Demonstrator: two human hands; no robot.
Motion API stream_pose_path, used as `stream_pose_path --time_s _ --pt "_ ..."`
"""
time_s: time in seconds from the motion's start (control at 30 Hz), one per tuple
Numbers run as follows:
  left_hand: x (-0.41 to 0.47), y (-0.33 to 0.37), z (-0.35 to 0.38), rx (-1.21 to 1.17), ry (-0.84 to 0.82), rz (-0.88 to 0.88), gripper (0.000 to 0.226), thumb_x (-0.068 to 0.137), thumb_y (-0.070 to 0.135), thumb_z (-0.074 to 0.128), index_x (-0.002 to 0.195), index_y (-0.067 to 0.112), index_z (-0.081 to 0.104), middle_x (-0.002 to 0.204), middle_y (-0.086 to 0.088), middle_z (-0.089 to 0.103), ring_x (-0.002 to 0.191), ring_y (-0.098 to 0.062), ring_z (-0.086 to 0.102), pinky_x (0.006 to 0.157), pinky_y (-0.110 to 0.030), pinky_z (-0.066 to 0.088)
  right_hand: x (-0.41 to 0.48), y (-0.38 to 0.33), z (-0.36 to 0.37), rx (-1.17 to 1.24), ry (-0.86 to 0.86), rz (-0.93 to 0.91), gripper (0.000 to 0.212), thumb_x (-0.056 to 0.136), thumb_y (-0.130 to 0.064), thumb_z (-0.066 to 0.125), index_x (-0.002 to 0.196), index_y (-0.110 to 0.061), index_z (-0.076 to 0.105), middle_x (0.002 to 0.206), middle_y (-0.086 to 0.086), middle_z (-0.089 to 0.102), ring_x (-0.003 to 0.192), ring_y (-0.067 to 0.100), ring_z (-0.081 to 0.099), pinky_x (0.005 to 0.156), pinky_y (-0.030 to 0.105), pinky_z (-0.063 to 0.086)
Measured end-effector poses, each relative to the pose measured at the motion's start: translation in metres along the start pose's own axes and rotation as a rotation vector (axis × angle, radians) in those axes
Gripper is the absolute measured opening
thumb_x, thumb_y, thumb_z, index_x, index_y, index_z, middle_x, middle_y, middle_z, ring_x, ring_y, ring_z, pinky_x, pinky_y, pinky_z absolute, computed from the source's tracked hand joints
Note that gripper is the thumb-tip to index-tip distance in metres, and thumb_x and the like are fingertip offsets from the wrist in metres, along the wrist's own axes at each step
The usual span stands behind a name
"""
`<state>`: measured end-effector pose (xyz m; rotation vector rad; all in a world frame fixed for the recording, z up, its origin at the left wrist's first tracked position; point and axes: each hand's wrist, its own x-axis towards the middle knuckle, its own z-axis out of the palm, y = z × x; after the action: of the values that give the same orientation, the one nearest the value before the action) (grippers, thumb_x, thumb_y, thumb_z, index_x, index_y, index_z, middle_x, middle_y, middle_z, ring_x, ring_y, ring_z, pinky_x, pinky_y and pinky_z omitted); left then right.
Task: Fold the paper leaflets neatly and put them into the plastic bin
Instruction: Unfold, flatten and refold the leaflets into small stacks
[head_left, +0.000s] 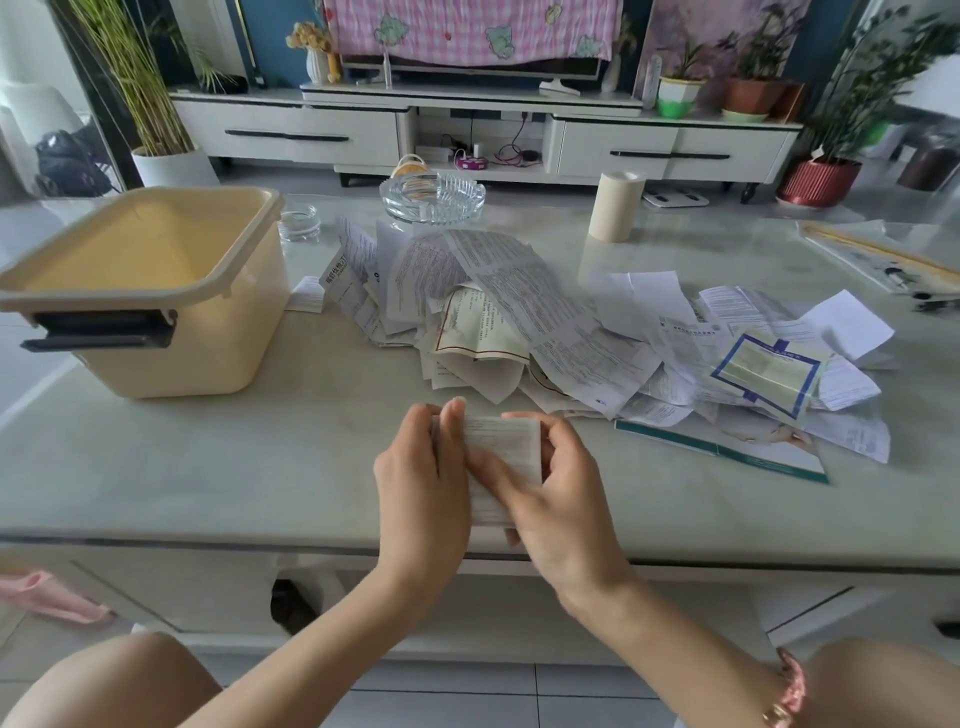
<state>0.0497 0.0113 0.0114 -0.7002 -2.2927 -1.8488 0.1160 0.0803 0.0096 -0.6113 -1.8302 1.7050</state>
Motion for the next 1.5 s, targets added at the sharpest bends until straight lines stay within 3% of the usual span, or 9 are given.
stream_pose_path --time_s 0.23,0.4,0.53,0.67,0.83,1.0,1.1,1.3,1.5 --pt "0.019 0.005 0.003 0.024 0.123 0.066 0.039 0.098 0.027 0.040 0.064 0.008 0.036 0.051 0.006 0.038 0.049 -0.005 0.037 0.046 -0.015 0.030 0.015 -0.010 0.010 -0.066 0.126 -0.243 0.024 0.084 -0.043 0.057 0.077 -0.020 0.055 0.058 -0.013 0.056 0.047 0.007 0.049 0.043 0.019 0.038" --pt "0.014 0.010 0.008 0.018 0.117 0.126 0.034 0.095 0.031 0.037 0.062 0.024 0.031 0.049 0.011 0.038 0.048 -0.001 0.040 0.047 -0.011 0.031 0.026 -0.016 0.013 -0.017 0.216 -0.182 0.037 0.069 -0.048 0.071 0.081 -0.015 0.059 0.070 -0.006 0.064 0.064 0.005 0.058 0.064 0.022 0.049" --pt "0.020 0.008 0.014 -0.314 0.117 -0.233 0.051 0.096 0.038 0.046 0.063 -0.001 0.042 0.055 0.006 0.040 0.056 -0.007 0.037 0.057 -0.023 0.033 0.036 -0.017 0.014 0.016 0.195 -0.159 0.027 0.067 -0.030 0.082 0.072 -0.015 0.060 0.065 -0.004 0.064 0.059 0.007 0.057 0.059 0.023 0.048" --pt "0.024 0.012 0.012 -0.522 -0.076 -0.554 0.049 0.092 0.050 0.044 0.072 0.011 0.067 0.066 -0.001 0.062 0.063 -0.014 0.058 0.060 -0.027 0.046 0.041 -0.014 0.015 -0.042 0.198 -0.223 0.028 0.069 -0.031 0.080 0.070 -0.017 0.056 0.059 -0.011 0.058 0.055 0.002 0.052 0.058 0.019 0.043" --pt "0.021 0.009 0.015 -0.299 0.053 -0.222 0.042 0.097 0.030 0.043 0.060 0.011 0.044 0.050 0.012 0.042 0.051 -0.003 0.034 0.050 -0.021 0.032 0.044 -0.007 0.019 -0.187 0.251 -0.370 0.035 0.080 -0.041 0.069 0.072 -0.008 0.060 0.063 -0.002 0.062 0.060 0.011 0.055 0.061 0.024 0.045" --pt "0.025 0.020 0.011 -0.173 0.103 0.060 0.039 0.096 0.015 0.048 0.059 0.028 0.046 0.044 0.014 0.046 0.046 -0.002 0.038 0.046 -0.010 0.029 0.041 -0.011 0.024 -0.161 0.347 -0.438 0.032 0.092 -0.035 0.048 0.060 -0.033 0.046 0.050 -0.017 0.050 0.050 0.002 0.046 0.051 0.010 0.032" --pt "0.028 0.020 0.012 -0.178 0.129 0.091 0.029 0.094 0.019 0.052 0.066 0.023 0.057 0.048 0.012 0.049 0.049 -0.002 0.042 0.049 -0.010 0.032 0.040 -0.015 0.026 -0.109 0.386 -0.396 0.037 0.092 -0.038 0.039 0.056 -0.032 0.039 0.050 -0.018 0.049 0.050 0.002 0.045 0.051 0.010 0.031" --pt "0.032 0.011 0.011 0.080 0.177 0.249 0.042 0.095 0.044 0.036 0.055 0.033 0.028 0.042 0.006 0.035 0.048 -0.013 0.028 0.042 -0.015 0.019 0.049 -0.015 0.023 0.026 0.407 -0.199 0.061 0.095 -0.041 0.044 0.038 -0.023 0.034 0.036 -0.011 0.032 0.042 0.006 0.029 0.049 0.022 0.028" --pt "0.046 0.009 -0.003 0.110 0.217 0.245 0.040 0.095 0.042 0.039 0.057 0.030 0.036 0.038 0.006 0.024 0.051 -0.015 0.027 0.044 -0.022 0.016 0.053 -0.020 0.027 0.220 0.524 -0.023 0.058 0.096 -0.044 0.041 0.045 -0.015 0.044 0.036 -0.006 0.039 0.036 0.010 0.039 0.046 0.023 0.035"
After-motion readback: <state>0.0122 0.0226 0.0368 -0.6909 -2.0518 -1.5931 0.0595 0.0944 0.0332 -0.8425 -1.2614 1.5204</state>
